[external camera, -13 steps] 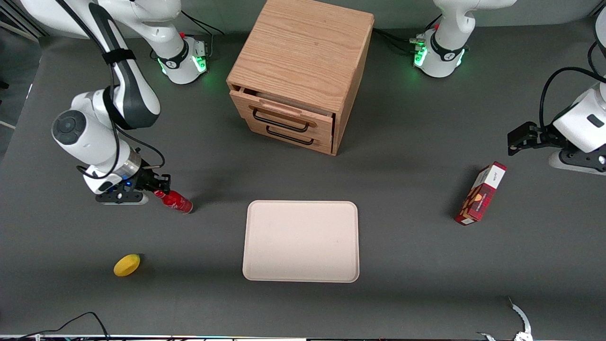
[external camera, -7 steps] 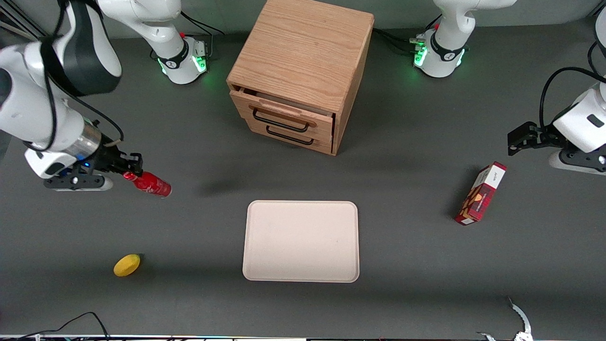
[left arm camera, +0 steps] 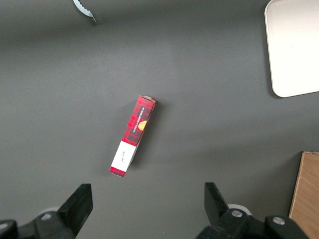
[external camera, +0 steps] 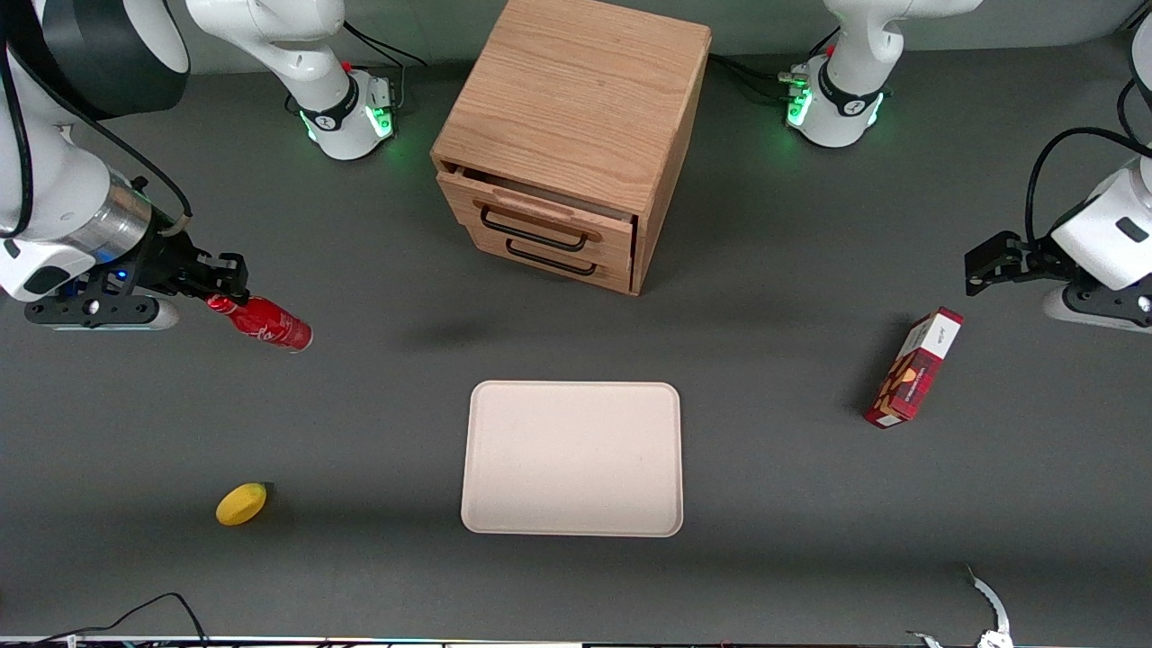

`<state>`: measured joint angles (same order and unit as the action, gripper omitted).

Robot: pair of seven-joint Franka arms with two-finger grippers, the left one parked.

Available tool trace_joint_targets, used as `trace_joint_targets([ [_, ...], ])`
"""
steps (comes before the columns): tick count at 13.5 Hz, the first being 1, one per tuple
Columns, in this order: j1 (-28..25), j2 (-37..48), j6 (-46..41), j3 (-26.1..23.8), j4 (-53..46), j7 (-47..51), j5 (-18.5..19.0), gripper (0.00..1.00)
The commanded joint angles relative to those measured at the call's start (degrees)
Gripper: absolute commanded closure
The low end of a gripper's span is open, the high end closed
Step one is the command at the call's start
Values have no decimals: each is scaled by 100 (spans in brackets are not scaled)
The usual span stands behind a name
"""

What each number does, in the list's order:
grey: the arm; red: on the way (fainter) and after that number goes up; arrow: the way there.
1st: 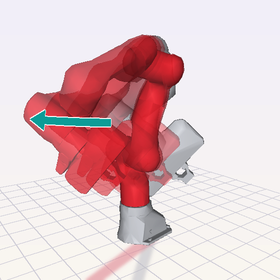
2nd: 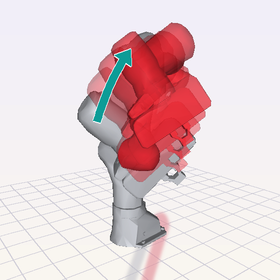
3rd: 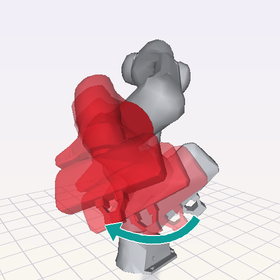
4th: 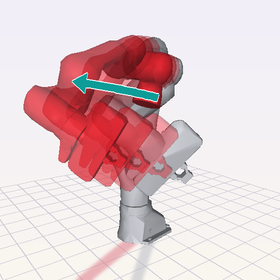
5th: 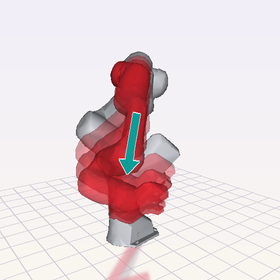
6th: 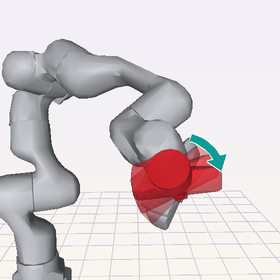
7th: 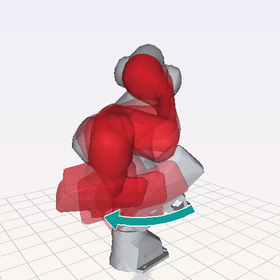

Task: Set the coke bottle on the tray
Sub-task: 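Lift the bottle with the right gripper, then carry the bottle over the white tray and lower it onto the tray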

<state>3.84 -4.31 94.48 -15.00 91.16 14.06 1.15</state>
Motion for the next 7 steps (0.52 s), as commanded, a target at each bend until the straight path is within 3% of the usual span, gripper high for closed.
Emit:
trace_joint_targets([
  [1,-347,-525,-105,-258,-624,833,96,100],
  [4,-1112,-1263,-88,-249,-1283,1843,288,100],
  [7,-1640,-2124,-70,-162,-2249,2101,360,100],
])
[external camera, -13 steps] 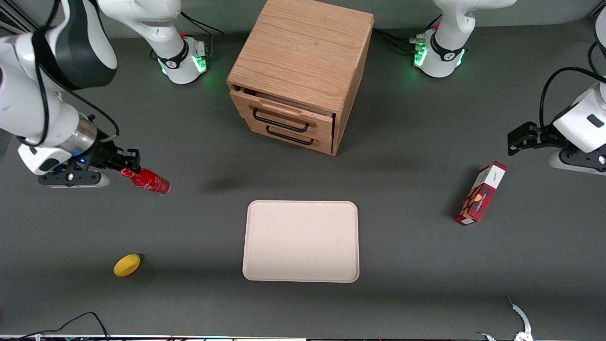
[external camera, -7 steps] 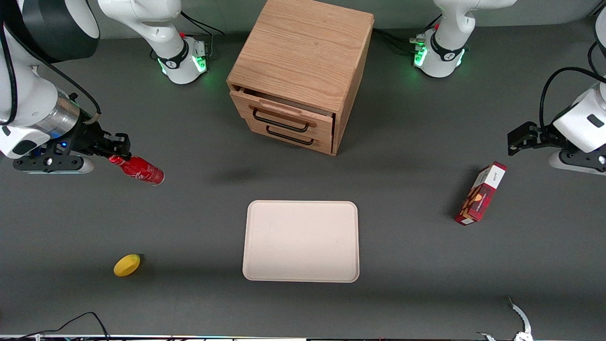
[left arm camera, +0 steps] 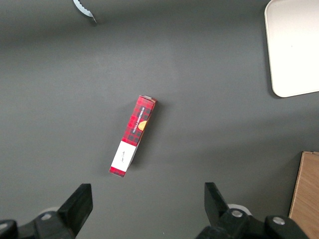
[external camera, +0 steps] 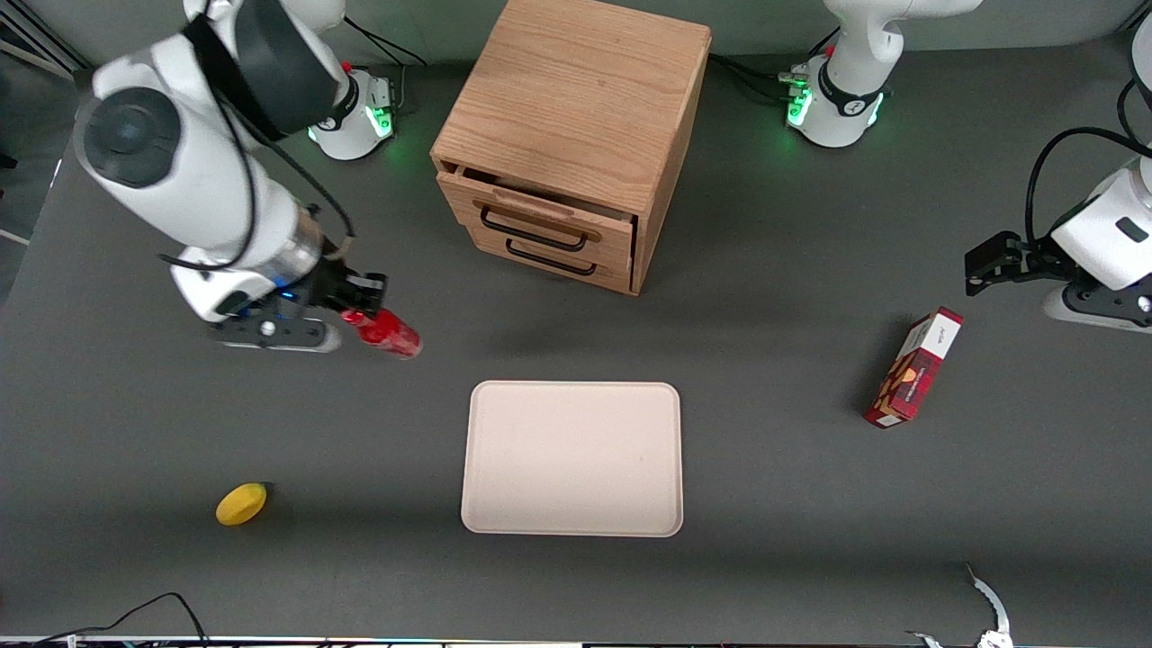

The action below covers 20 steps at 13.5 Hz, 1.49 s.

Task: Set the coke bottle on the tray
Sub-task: 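Carry the bottle over the white tray and lower it onto the tray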

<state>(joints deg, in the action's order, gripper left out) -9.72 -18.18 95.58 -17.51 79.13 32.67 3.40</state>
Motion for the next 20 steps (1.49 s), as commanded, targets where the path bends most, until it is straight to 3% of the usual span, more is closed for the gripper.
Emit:
trace_joint_targets([
  [1,-380,-974,-171,90,-1284,345,292,100],
  [2,-494,-1203,-93,81,-1478,389,502,100],
  [7,-601,-2074,566,265,-2155,197,592,100],
  [20,-821,-3094,2351,503,-2148,-6,803,100],
])
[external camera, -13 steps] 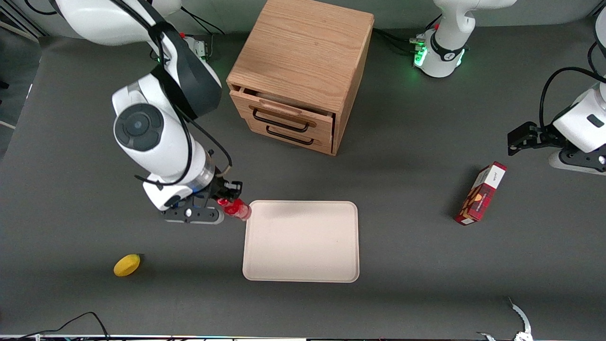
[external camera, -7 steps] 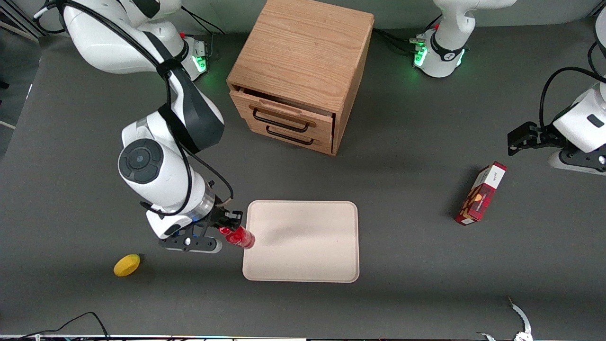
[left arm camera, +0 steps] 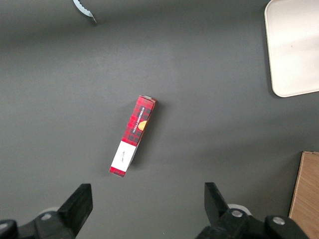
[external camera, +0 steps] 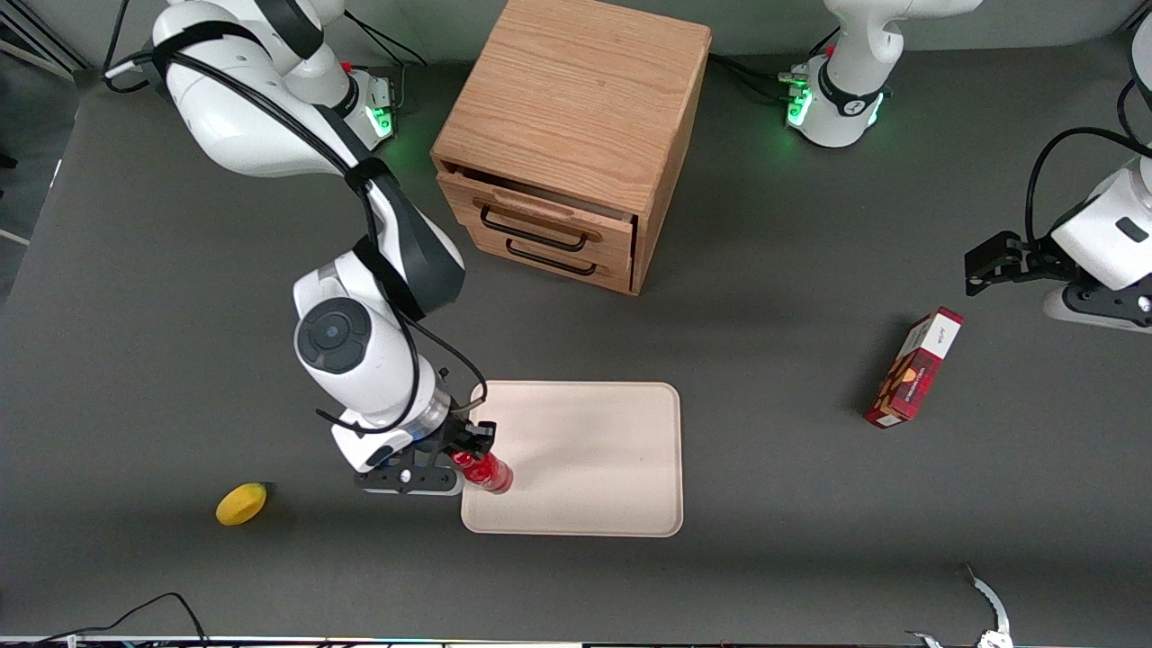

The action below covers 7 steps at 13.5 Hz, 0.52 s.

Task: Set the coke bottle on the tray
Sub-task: 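Carry the bottle over the white tray and lower it onto the tray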

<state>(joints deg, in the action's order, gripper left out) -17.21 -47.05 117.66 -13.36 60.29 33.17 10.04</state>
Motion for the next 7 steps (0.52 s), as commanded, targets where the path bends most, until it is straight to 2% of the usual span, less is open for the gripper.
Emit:
trace_joint_targets([
  [1,-72,-260,186,105,-264,-65,199,100],
  [3,-72,-348,213,105,-264,-65,375,100],
  [7,-81,-463,371,105,-255,-48,419,100],
])
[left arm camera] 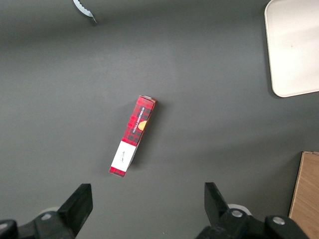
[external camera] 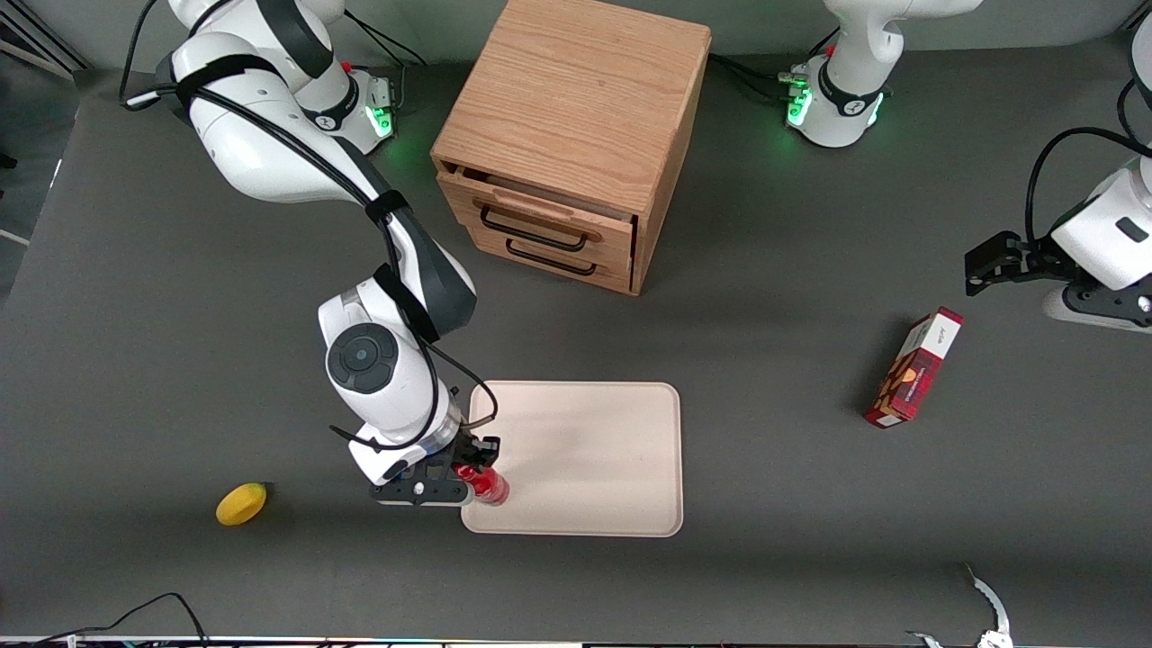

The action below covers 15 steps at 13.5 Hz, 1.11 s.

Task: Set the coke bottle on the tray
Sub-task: 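Carry the bottle over the white tray and lower it onto the tray, then open the right gripper to release the bottle on the tray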

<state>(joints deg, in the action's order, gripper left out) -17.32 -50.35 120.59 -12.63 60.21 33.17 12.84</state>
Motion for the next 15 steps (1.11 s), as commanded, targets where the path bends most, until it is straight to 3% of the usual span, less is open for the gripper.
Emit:
trace_joint_targets([
  [1,-70,-133,87,33,-246,-48,139,100],
  [3,-70,-142,79,33,-246,-4,139,100],
  [4,-70,-168,87,33,-246,5,139,90],
  [6,-70,-168,87,33,-246,49,131,58],
  [8,-70,-168,122,33,-237,58,139,20],
  [9,-70,-168,123,33,-237,58,131,8],
  [10,-70,-168,123,33,-237,66,131,3],
  [15,-78,-168,114,24,-246,93,131,1],
])
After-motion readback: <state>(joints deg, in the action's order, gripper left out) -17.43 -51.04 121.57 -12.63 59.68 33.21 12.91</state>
